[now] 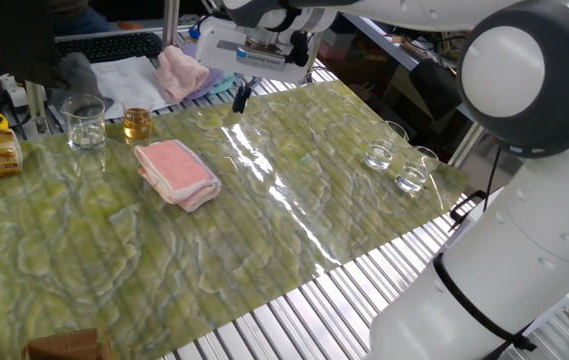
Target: Clean the table with a cloth
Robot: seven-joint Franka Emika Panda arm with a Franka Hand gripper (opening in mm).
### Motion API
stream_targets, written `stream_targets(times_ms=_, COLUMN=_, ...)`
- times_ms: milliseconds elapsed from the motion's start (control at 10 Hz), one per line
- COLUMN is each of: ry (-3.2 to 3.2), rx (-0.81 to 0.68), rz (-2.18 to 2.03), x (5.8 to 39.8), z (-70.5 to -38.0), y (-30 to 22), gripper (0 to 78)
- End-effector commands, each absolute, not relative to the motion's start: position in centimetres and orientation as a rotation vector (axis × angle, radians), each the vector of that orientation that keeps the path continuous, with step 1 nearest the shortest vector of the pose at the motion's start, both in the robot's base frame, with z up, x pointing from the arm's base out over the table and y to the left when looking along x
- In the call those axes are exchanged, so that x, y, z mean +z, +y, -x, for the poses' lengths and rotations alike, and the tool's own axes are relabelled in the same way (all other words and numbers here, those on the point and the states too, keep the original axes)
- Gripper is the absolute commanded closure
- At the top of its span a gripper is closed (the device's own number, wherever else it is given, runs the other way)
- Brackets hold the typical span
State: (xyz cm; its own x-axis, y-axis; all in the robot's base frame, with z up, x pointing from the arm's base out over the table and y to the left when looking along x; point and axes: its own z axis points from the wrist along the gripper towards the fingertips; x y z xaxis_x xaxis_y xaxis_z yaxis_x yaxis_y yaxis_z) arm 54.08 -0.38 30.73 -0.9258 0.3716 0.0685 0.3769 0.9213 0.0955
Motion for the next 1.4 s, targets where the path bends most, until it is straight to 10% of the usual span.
stream_targets(times_ms=100, ry=-3.037, rx=-0.16, rz=0.588, x=30.86, z=-54.13, y=-0.39, gripper=0.1)
stream_targets(times_ms=1400, ry=-3.114, rx=-0.125, rz=0.544, x=30.78, z=-54.21, y=-0.33, gripper=0.1)
